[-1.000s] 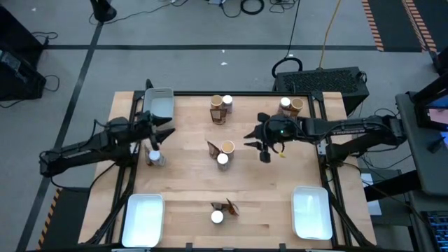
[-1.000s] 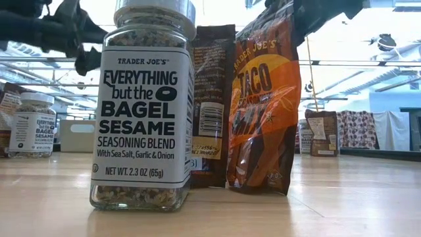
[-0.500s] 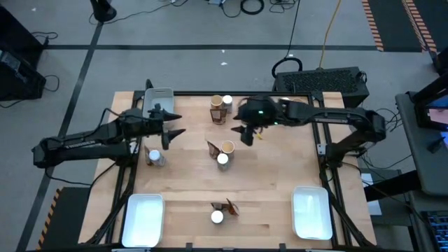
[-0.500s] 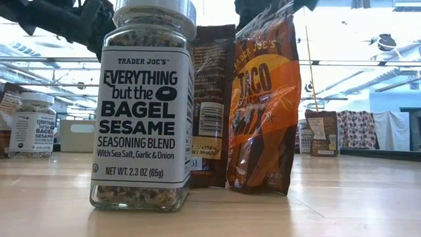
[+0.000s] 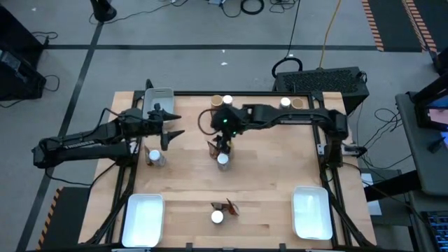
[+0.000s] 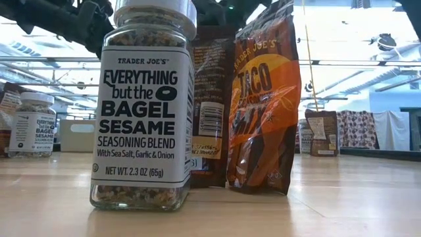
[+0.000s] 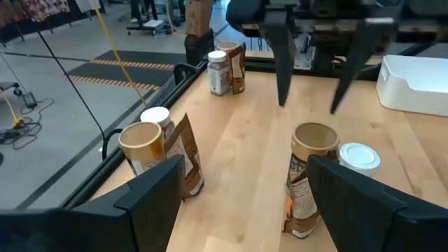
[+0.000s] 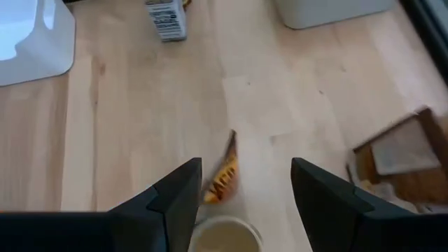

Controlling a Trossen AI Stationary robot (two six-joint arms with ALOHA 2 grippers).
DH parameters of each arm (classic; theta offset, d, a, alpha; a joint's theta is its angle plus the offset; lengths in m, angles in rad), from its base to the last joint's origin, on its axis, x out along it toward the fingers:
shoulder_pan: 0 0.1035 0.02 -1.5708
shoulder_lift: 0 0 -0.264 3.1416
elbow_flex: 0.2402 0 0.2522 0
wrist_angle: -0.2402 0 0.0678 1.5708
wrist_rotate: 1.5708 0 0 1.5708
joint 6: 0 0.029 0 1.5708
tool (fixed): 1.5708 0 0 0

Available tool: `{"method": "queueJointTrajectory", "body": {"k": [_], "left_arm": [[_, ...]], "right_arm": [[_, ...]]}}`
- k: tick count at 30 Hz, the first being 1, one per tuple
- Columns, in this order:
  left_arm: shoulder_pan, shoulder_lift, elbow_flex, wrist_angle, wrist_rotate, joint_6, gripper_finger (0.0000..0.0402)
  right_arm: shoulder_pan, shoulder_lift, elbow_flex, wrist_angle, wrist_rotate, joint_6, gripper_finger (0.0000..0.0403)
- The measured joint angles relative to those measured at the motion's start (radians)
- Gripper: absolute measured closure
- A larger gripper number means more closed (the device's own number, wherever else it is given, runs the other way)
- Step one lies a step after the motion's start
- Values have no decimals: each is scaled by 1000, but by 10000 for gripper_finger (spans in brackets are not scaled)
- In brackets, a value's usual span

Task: Sort spices by type
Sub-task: Put the bottom brown seasoning bottle into the bottom right white bin

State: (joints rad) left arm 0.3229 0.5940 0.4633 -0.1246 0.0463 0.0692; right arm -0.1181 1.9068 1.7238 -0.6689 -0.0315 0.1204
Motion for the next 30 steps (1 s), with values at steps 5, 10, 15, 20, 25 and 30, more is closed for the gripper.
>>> {"method": "queueJointTrajectory", "body": {"k": [5, 10, 15, 20, 25, 30], "left_arm": [[0, 0, 0, -2, 2, -7, 100], [-11, 9, 0, -24, 20, -9, 100], [-33, 15, 0, -16, 104, -7, 100], [-55, 15, 0, -10, 209, 40, 100], [-65, 15, 0, 26, 285, 52, 100], [-66, 15, 0, 61, 337, 52, 100]], "right_arm": [[22, 64, 47, -23, 0, -24, 201], [61, 75, 50, -23, 0, -232, 202], [116, 68, 51, 37, 0, -535, 202], [163, 66, 51, 114, 2, -747, 202], [178, 66, 51, 209, 6, -772, 202], [179, 66, 51, 232, 6, -816, 202]]}}
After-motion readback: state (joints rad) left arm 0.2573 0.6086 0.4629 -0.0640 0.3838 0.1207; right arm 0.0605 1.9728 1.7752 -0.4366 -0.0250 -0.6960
